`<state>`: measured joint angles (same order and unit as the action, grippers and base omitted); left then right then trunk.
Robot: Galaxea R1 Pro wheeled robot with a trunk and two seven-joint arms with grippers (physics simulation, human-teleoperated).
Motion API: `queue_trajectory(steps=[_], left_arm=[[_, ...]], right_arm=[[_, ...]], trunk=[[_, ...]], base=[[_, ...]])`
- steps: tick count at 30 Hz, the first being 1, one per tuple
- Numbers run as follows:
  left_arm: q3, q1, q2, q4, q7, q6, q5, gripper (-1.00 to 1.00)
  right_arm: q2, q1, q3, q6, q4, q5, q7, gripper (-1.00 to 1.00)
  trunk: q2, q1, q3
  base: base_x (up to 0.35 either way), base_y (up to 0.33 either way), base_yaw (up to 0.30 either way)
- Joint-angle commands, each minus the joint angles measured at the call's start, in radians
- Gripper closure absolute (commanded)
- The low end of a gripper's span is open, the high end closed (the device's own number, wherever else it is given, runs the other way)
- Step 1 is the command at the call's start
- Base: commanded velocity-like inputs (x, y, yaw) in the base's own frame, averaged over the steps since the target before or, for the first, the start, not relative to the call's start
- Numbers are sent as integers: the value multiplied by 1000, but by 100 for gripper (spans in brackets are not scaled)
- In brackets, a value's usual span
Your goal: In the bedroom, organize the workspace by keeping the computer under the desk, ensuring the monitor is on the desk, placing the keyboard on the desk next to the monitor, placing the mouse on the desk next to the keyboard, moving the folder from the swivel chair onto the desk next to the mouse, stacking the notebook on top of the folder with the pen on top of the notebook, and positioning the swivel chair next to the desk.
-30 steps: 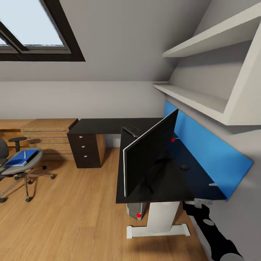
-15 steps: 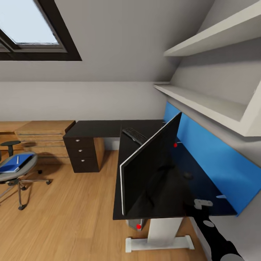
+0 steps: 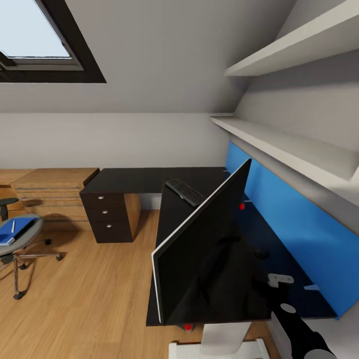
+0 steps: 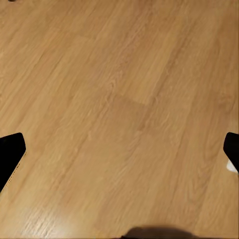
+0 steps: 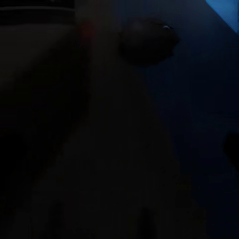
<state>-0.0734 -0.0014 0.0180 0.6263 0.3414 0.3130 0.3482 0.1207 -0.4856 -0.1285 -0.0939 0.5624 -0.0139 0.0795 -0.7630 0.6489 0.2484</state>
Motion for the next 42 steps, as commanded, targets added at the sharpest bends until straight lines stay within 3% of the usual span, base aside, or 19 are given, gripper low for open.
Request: queue_trajectory(steps=[1, 6, 7, 8, 11, 12, 13, 15, 24, 42], left_arm=[[-2, 0, 4, 6, 4, 4, 10, -100], [12, 0, 25, 36, -33, 3, 30, -100], [15, 0, 42, 49, -62, 0, 46, -100], [19, 0, 86, 69, -148, -32, 106, -100], [19, 0, 122, 79, -227, -90, 172, -100], [19, 0, 142, 86, -283, -140, 215, -100], [20, 0, 175, 98, -383, -224, 275, -100], [21, 0, 187, 101, -419, -251, 292, -100], [21, 0, 219, 106, -482, -297, 321, -100], [18, 0, 216, 104, -485, -301, 319, -100]], right_arm=[[0, -1, -1, -3, -1, -1, 2, -100], [1, -1, -4, -2, -2, -1, 2, -100], [2, -1, -4, -2, -2, -1, 2, -100], [2, -1, -5, -2, -3, -1, 2, -100], [2, -1, -5, -2, -3, -1, 2, -100], [3, -1, -6, -2, -3, -1, 2, -100], [3, -1, -6, -1, -3, -1, 2, -100], [3, -1, -6, -1, -3, -1, 2, -100], [4, -1, -7, 3, -4, -1, 3, -100], [28, -7, -8, 3, -76, 0, 3, -100]], trunk=[[-1, 0, 1], [-1, 0, 1], [-1, 0, 1], [-1, 0, 1], [-1, 0, 1], [-1, 0, 1], [-1, 0, 1], [-1, 0, 1], [-1, 0, 1], [-1, 0, 1]], base=[[100, -7, 0], [73, -4, 0], [31, -1, 0], [13, -1, 0], [8, 0, 0], [4, 0, 0], [2, 0, 0], [1, 0, 0], [14, 0, 0], [188, -24, 0]])
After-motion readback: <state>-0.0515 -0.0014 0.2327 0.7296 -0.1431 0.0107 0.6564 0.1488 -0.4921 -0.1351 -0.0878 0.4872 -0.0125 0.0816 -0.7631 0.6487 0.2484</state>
